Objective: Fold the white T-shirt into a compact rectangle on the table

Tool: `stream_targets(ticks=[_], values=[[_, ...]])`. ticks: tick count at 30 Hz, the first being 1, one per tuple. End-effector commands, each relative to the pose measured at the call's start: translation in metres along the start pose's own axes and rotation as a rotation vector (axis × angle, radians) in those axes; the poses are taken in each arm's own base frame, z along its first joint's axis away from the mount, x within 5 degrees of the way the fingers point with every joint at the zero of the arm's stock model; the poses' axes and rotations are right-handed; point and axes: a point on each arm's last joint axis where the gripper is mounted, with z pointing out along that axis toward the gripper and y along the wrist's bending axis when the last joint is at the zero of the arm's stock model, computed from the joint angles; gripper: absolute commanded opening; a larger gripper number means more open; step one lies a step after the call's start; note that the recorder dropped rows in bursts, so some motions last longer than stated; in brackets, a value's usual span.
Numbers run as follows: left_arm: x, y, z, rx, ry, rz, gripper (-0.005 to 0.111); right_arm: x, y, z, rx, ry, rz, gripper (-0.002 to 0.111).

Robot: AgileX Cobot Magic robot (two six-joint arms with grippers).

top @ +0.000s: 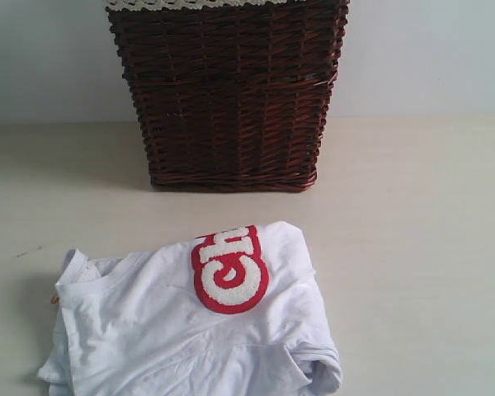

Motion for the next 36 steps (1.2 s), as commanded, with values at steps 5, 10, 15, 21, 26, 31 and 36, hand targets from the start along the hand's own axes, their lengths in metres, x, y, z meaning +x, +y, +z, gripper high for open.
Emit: stream_targets(ticks=[5, 10, 15, 21, 26, 31, 36], values=[[-0.001, 0.0, 0.0, -0.005, -0.009, 0.0, 0.0, -0.016, -0.013, -0.038, 0.086, -0.176, 0.035, 0.0], [-0.001, 0.0, 0.0, -0.005, -0.009, 0.0, 0.0, -0.03, -0.018, -0.064, 0.155, -0.355, 0.013, 0.0], [-0.001, 0.0, 0.0, -0.005, -0.009, 0.0, 0.0, -0.029, -0.021, -0.09, 0.269, -0.457, -0.044, 0.0], [-0.001, 0.0, 0.0, -0.005, -0.009, 0.0, 0.0, -0.013, -0.015, -0.122, 0.324, -0.621, -0.129, 0.0], [-0.001, 0.0, 0.0, -0.005, -0.009, 0.0, 0.0, 0.011, -0.011, -0.141, 0.403, -0.664, -0.202, 0.0], [-0.001, 0.0, 0.0, -0.005, -0.009, 0.0, 0.0, 0.034, -0.006, -0.153, 0.534, -0.696, -0.427, 0.0], [-0.001, 0.0, 0.0, -0.005, -0.009, 0.0, 0.0, 0.053, 0.0, -0.163, 0.666, -0.719, -0.58, 0.0]])
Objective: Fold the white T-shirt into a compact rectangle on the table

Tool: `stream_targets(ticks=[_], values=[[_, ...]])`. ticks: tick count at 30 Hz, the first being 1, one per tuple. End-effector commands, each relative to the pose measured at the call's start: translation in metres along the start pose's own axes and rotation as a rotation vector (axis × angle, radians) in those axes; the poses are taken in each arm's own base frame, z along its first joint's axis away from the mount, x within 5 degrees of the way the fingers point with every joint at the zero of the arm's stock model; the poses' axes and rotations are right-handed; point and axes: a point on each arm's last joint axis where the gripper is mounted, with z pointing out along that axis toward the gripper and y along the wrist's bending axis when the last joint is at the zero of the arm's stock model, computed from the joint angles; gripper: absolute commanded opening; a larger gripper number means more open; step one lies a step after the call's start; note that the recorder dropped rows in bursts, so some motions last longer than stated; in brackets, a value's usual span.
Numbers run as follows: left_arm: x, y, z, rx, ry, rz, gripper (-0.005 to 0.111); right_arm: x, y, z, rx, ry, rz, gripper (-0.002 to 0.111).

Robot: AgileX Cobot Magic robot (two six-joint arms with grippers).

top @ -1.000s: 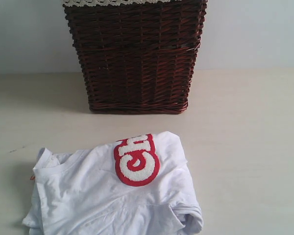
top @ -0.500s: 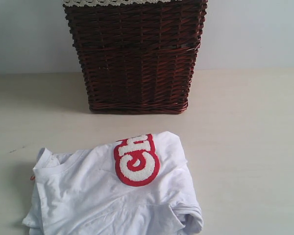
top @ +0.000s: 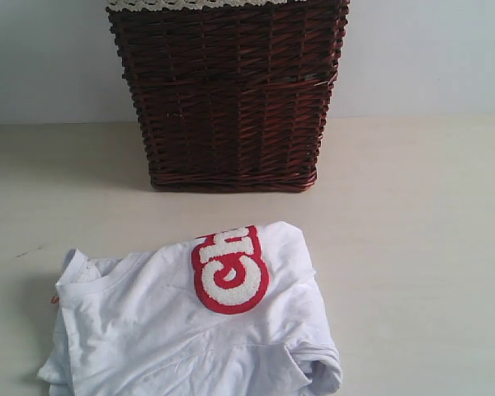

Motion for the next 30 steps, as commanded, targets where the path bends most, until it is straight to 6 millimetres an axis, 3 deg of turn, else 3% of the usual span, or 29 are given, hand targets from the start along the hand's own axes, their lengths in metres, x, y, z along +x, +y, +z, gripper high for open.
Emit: stream_targets(ticks=[1, 12, 20, 25, 30], values=[[-0.001, 0.0, 0.0, -0.005, -0.009, 0.0, 0.0, 0.005, 0.003, -0.017, 0.076, -0.043, -0.187, 0.0], [-0.001, 0.0, 0.0, -0.005, -0.009, 0.0, 0.0, 0.039, 0.007, -0.014, 0.213, 0.1, -0.283, 0.0], [-0.001, 0.0, 0.0, -0.005, -0.009, 0.0, 0.0, 0.062, 0.003, -0.018, 0.229, 0.327, -0.269, 0.0], [-0.001, 0.0, 0.0, -0.005, -0.009, 0.0, 0.0, 0.091, 0.002, -0.018, 0.224, 0.333, -0.271, 0.0], [-0.001, 0.0, 0.0, -0.005, -0.009, 0.0, 0.0, 0.115, 0.001, -0.022, 0.249, 0.392, -0.164, 0.0]])
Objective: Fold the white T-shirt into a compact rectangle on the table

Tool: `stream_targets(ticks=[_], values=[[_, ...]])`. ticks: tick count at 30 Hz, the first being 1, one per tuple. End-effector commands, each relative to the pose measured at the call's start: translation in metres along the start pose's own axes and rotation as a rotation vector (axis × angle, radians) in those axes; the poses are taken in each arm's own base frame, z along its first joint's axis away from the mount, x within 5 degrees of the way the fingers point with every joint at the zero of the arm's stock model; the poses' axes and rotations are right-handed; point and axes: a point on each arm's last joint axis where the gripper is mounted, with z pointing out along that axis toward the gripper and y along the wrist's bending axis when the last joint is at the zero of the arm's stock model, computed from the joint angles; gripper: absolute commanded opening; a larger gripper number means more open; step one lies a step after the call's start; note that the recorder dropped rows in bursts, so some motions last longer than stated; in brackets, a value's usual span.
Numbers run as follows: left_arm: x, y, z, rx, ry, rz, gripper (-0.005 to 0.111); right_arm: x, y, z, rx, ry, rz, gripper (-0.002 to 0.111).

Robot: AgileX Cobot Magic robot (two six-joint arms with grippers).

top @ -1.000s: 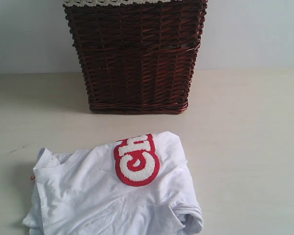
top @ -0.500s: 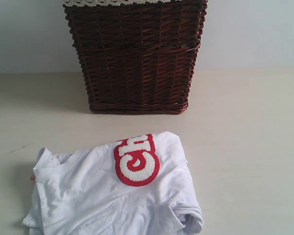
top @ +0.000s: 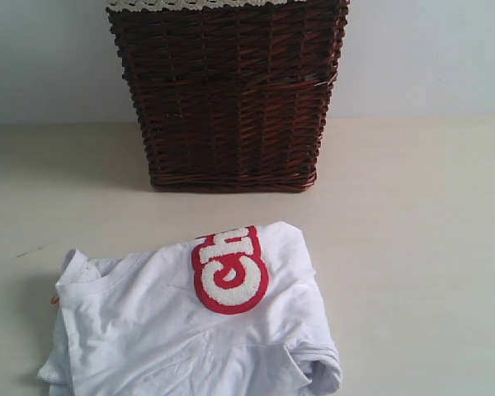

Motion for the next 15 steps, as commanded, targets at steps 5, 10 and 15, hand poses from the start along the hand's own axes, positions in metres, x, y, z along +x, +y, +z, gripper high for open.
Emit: stream_targets(ticks=[5, 10, 15], values=[[-0.001, 0.0, 0.0, -0.005, -0.009, 0.0, 0.0, 0.04, 0.01, 0.006, -0.015, 0.104, 0.086, 0.0], [-0.001, 0.0, 0.0, -0.005, -0.009, 0.0, 0.0, 0.073, 0.019, 0.007, -0.044, 0.179, 0.131, 0.0], [-0.001, 0.0, 0.0, -0.005, -0.009, 0.0, 0.0, 0.102, 0.025, 0.006, -0.018, 0.249, 0.236, 0.0]])
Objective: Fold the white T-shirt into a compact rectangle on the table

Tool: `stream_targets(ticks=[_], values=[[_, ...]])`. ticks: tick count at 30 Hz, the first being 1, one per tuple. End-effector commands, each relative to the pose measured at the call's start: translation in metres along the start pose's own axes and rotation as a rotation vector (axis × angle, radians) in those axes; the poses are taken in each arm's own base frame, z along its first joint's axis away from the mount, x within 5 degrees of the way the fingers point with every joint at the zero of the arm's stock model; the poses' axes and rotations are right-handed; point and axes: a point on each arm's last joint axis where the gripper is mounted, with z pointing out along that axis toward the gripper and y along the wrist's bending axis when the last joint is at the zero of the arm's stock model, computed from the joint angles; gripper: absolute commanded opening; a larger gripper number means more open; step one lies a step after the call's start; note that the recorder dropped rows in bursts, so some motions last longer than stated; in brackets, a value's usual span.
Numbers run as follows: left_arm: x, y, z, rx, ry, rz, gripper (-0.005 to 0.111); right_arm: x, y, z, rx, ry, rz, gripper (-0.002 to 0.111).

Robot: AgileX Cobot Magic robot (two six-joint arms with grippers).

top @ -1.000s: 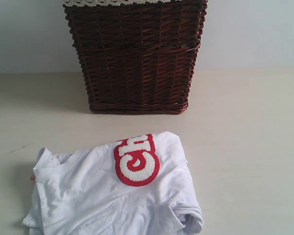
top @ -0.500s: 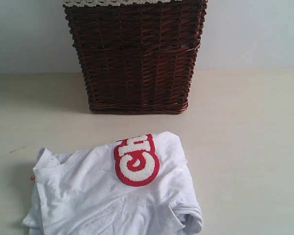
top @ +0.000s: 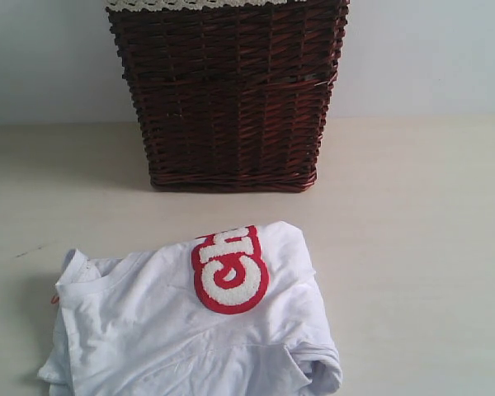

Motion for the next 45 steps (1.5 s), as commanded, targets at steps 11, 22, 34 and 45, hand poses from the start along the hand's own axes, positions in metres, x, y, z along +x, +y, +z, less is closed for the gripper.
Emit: stream_targets(ticks=[11, 22, 34, 45], values=[[-0.001, 0.0, 0.0, -0.005, -0.009, 0.0, 0.0, 0.023, 0.001, 0.003, 0.032, 0.056, 0.063, 0.0], [-0.001, 0.0, 0.0, -0.005, -0.009, 0.0, 0.0, 0.034, 0.0, 0.001, 0.035, 0.184, -0.04, 0.0], [-0.001, 0.0, 0.0, -0.005, -0.009, 0.0, 0.0, 0.036, 0.0, 0.001, 0.035, 0.198, -0.041, 0.0], [-0.001, 0.0, 0.0, -0.005, -0.009, 0.0, 0.0, 0.036, 0.0, 0.001, 0.035, 0.198, -0.038, 0.0]])
